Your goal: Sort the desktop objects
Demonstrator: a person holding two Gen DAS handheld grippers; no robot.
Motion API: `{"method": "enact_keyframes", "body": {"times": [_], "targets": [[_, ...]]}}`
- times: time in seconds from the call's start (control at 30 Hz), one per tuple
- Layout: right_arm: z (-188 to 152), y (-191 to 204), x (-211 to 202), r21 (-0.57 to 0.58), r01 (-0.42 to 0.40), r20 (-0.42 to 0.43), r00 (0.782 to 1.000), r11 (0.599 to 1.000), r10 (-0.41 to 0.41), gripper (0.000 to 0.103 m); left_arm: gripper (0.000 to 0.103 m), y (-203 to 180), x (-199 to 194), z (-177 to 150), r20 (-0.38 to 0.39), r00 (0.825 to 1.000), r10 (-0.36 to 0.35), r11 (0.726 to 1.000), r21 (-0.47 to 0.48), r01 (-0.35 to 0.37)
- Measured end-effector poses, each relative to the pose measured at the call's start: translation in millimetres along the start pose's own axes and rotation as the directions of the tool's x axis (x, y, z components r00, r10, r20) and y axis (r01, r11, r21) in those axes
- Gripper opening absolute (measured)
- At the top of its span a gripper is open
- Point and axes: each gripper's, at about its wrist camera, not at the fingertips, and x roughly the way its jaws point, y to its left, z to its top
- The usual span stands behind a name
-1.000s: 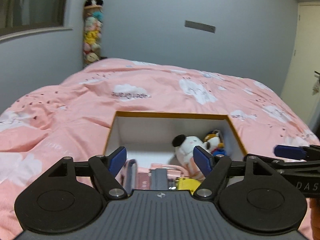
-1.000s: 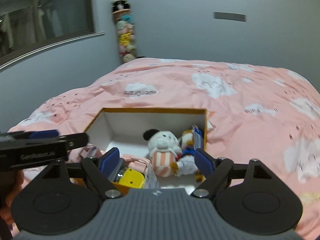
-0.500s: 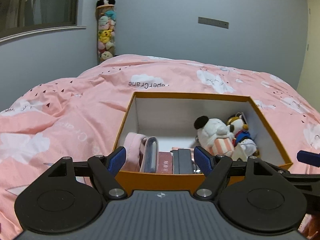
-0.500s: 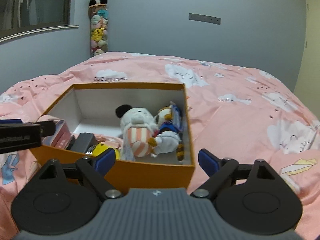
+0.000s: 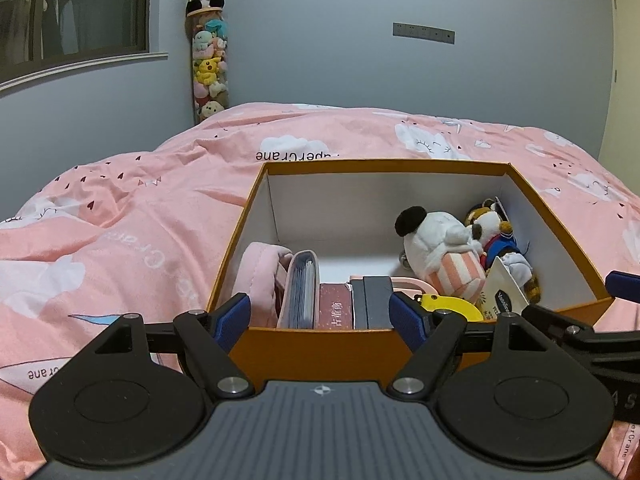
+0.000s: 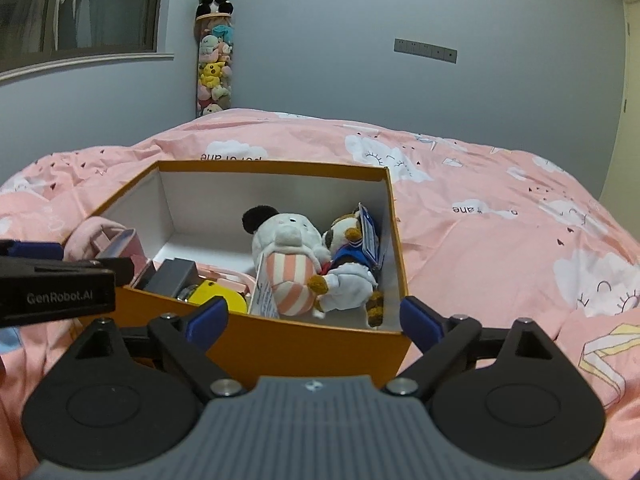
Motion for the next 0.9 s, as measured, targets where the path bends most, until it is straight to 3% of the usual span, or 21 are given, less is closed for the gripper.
{"method": "enact_keyframes", "body": {"times": [0.9], "targets": [[-3.8,3.8,6.0,-0.014,-0.017,-0.005,1.0,1.0,0.017,0.1,0.093,0.5,7.7,-2.1,-0.004,1.0,0.002,1.0,-0.003,-0.002]]}}
